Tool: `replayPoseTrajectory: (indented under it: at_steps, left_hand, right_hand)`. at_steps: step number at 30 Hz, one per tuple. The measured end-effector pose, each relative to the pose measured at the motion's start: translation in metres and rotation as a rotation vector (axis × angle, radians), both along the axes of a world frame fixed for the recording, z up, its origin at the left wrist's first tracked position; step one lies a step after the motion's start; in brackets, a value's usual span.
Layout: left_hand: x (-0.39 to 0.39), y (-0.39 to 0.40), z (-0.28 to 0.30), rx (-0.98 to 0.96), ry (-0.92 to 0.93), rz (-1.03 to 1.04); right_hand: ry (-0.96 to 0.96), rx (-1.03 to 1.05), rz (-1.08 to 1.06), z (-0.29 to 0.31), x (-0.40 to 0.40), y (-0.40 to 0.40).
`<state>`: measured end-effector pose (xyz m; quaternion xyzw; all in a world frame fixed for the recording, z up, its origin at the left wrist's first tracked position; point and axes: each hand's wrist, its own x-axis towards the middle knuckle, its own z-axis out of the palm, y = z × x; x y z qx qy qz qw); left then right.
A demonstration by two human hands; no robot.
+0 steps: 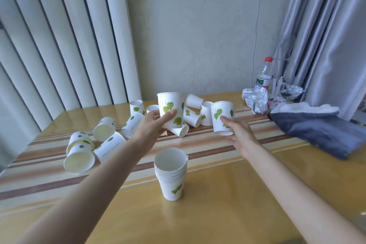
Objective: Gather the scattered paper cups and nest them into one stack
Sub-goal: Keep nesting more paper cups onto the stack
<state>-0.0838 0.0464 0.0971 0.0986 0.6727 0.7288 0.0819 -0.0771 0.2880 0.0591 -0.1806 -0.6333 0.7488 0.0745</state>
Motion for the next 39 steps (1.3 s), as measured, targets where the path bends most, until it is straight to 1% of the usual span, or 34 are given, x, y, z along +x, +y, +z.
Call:
replayPoseTrajectory:
  at_steps: [3,6,10,13,17,24,28,32,36,39]
  left_hand:
    - [0.024,-0.017,-0.004,-0.033,0.058,0.054]
    - [0.046,-0.028,-0.009,-0.1,0.12,0.022]
    - [0.07,-0.03,-0.012,-0.18,0.159,-0.016]
    - [0.082,-0.03,-0.024,-0.229,0.151,-0.037]
    - [0.089,-0.03,-0.036,-0.196,0.125,-0.035]
    - [0.089,-0.028,-0.05,-0.228,0.098,-0.059]
    - [0.094,-0.026,-0.054,-0.275,0.093,-0.112]
    - [0.092,-0.028,-0.062,-0.341,0.114,-0.063]
    - [0.091,-0.031,-0.064,-0.357,0.099,-0.042]
    - [0.092,-0.03,-0.066,-0.368,0.093,-0.029]
  right_hand:
    - [0.014,0.017,0.045,0.002,0.018,-0.011]
    - [0.035,0.027,0.1,0.006,0.034,-0.023]
    - [0.06,0.052,0.163,0.01,0.051,-0.038]
    - [0.086,0.073,0.181,0.01,0.06,-0.046]
    - [0.09,0.12,0.194,0.009,0.072,-0.055]
    - [0.109,0.134,0.19,0.007,0.077,-0.057]
    - [0.13,0.135,0.172,0.006,0.08,-0.058]
    - [0.201,0.111,0.14,0.014,0.085,-0.063]
    - [0.349,0.173,0.28,0.034,0.095,-0.082]
    - [0.39,0.234,0.381,0.035,0.096,-0.098]
